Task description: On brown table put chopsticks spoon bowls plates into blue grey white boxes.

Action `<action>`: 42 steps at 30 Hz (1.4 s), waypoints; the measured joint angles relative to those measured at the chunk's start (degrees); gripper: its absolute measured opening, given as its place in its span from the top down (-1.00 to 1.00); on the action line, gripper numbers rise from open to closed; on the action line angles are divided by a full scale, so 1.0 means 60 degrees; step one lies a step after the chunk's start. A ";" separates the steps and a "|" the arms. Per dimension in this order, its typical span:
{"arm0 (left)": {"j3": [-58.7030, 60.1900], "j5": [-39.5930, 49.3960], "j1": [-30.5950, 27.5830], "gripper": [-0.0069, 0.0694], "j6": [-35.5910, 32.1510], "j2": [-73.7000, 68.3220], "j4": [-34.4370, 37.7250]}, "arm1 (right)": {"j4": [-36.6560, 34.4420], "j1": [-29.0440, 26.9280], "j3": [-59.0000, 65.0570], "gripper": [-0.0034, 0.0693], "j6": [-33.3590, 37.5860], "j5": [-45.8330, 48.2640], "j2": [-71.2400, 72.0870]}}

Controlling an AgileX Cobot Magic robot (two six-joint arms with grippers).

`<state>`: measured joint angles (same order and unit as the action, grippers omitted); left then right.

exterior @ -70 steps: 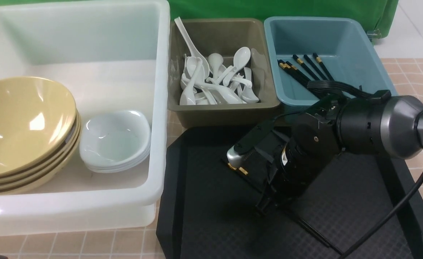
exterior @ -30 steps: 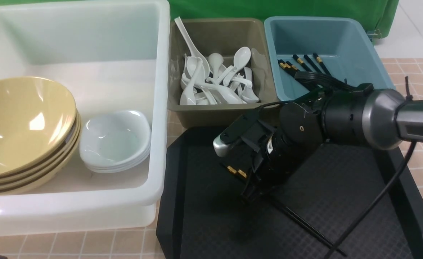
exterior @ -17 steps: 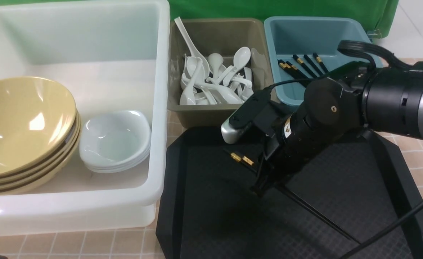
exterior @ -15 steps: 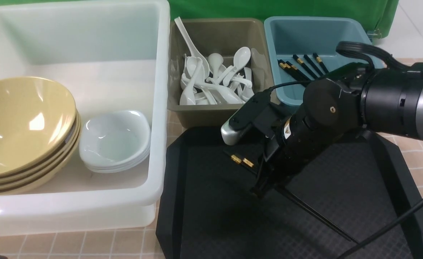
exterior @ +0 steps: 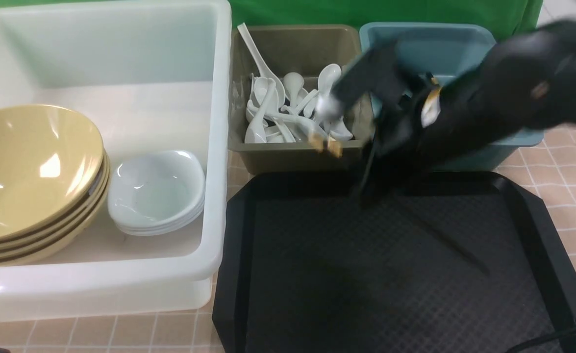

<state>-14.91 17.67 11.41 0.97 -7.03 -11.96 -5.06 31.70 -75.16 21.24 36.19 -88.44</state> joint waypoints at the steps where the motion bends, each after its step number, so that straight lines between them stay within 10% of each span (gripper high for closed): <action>1: 0.0000 0.0000 0.0000 0.81 0.0000 0.0000 0.0000 | 0.0002 -0.0285 -0.0233 0.52 0.0055 -0.0580 0.0132; 11: 0.0000 0.0000 0.0000 0.81 -0.0007 0.0000 0.0000 | 0.0034 -0.2689 -0.0732 0.77 -0.1266 -0.7540 -0.1666; 24: 0.0000 0.0009 0.0000 0.81 -0.0007 0.0000 -0.0009 | 0.0034 -0.3166 -0.0677 0.26 -0.2502 -0.4641 -0.2451; 34: 0.0000 0.0039 0.0000 0.81 0.0000 0.0000 -0.0244 | 0.0042 -0.3166 -0.0378 0.43 -0.0875 -0.1719 0.2671; 42: 0.0000 0.0039 0.0000 0.81 0.0000 0.0000 -0.0252 | 0.0042 -0.3166 0.3932 0.74 -0.0632 -0.3059 0.7592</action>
<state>-14.91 17.90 11.41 0.97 -7.03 -13.47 -4.81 12.70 -51.57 17.45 17.84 -42.89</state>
